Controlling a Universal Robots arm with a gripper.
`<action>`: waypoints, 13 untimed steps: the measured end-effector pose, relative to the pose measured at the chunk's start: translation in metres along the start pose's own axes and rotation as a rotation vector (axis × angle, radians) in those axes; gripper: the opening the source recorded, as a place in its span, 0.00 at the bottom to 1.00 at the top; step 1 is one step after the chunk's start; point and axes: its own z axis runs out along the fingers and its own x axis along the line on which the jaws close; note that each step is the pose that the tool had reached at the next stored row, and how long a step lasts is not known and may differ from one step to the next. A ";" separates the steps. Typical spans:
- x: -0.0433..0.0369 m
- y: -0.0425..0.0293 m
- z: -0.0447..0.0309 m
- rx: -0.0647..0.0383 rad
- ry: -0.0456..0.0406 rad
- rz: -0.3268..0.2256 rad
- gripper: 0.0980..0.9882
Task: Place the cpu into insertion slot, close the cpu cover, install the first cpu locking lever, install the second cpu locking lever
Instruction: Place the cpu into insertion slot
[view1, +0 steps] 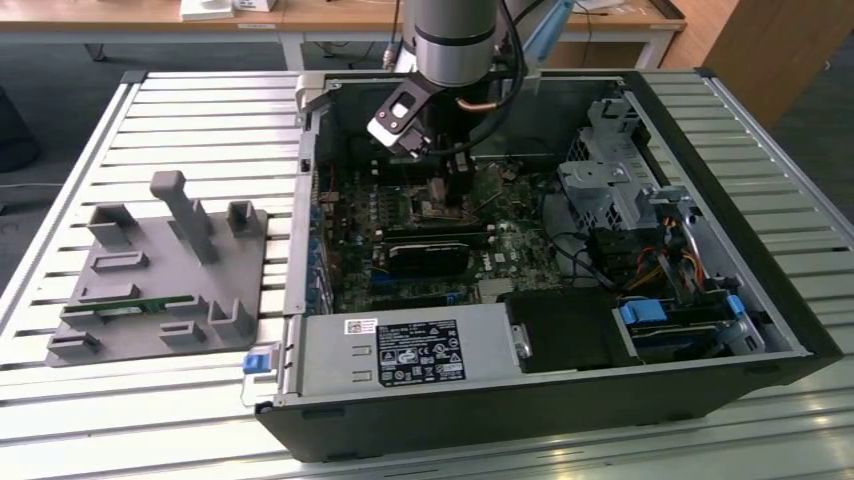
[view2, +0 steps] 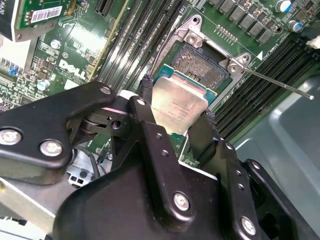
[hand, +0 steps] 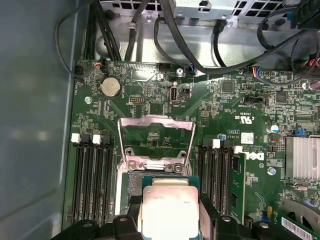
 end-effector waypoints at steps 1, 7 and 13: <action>0.0002 -0.0001 0.0011 0.000 -0.0006 0.000 0.49; 0.0016 -0.0005 0.0073 0.000 -0.0014 0.000 0.49; 0.0062 -0.0016 0.0117 0.000 -0.0027 0.000 0.49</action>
